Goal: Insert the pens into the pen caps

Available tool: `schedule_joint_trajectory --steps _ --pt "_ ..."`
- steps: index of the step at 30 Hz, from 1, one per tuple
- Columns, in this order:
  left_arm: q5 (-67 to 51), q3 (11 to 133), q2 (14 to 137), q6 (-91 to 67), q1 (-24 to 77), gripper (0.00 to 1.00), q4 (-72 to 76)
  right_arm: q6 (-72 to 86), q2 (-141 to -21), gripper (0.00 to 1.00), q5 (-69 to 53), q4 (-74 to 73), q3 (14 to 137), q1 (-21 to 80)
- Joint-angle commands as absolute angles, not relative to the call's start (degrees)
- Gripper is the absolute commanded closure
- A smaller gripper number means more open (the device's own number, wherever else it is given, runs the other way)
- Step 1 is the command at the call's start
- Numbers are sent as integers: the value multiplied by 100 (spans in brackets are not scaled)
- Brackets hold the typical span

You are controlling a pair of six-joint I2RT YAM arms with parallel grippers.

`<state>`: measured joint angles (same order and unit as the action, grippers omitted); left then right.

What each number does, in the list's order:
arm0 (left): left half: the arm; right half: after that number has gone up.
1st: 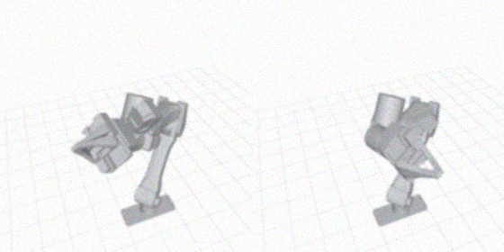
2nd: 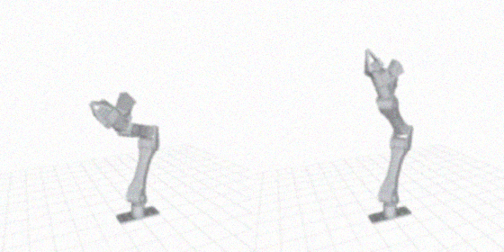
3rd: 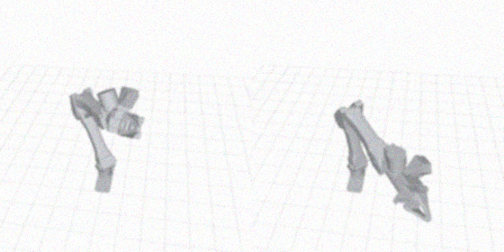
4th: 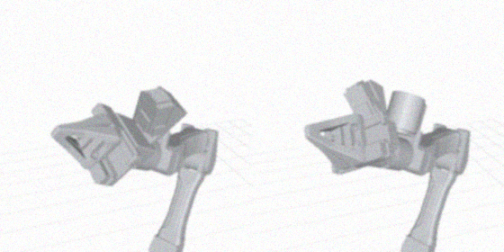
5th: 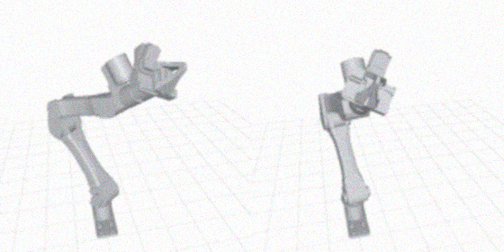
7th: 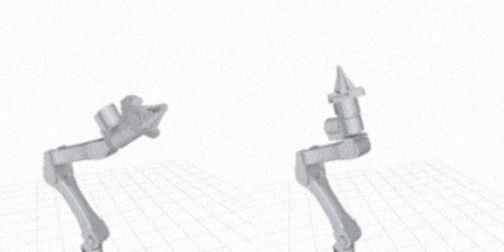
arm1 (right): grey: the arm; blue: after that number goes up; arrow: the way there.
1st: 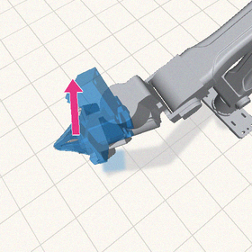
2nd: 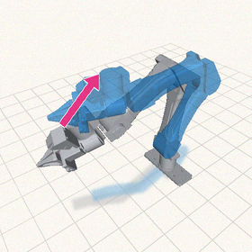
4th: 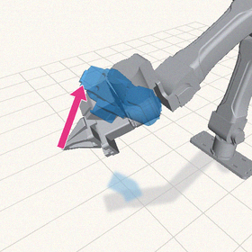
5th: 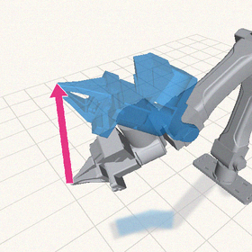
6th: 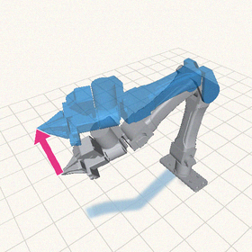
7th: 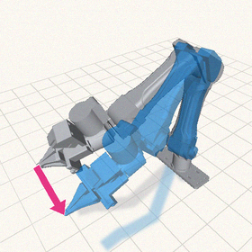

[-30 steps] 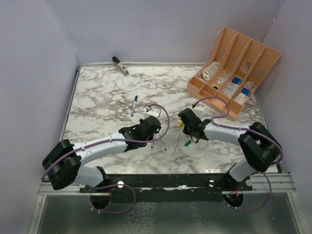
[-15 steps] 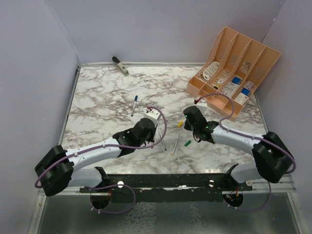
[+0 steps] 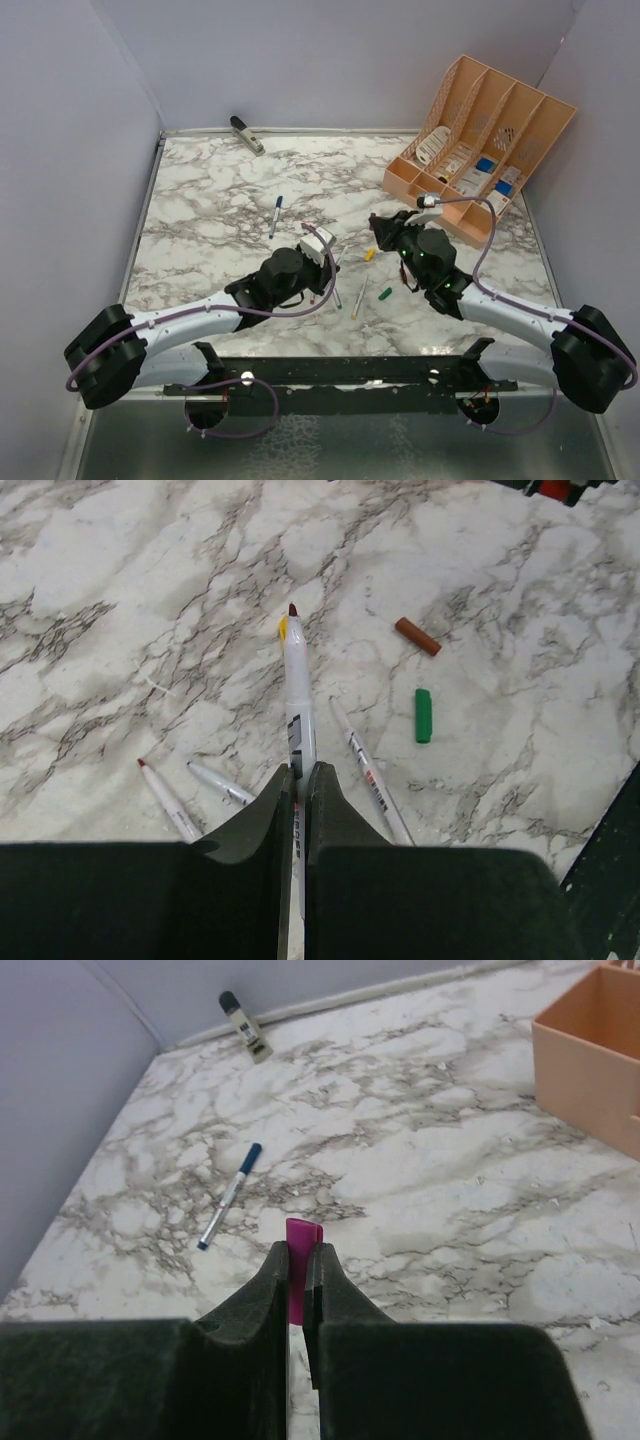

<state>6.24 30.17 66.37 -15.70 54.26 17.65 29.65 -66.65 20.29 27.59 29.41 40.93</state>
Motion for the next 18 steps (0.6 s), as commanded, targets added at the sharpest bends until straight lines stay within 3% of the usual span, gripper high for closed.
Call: schedule_joint_trajectory --steps 1,18 --pt "5 2937 6437 -1381 5457 100 2623 2699 -6495 99 1547 4041 2815 4131" --pt "-220 2807 6408 -1467 5457 100 3186 3078 -6060 99 364 5308 2250 4131"
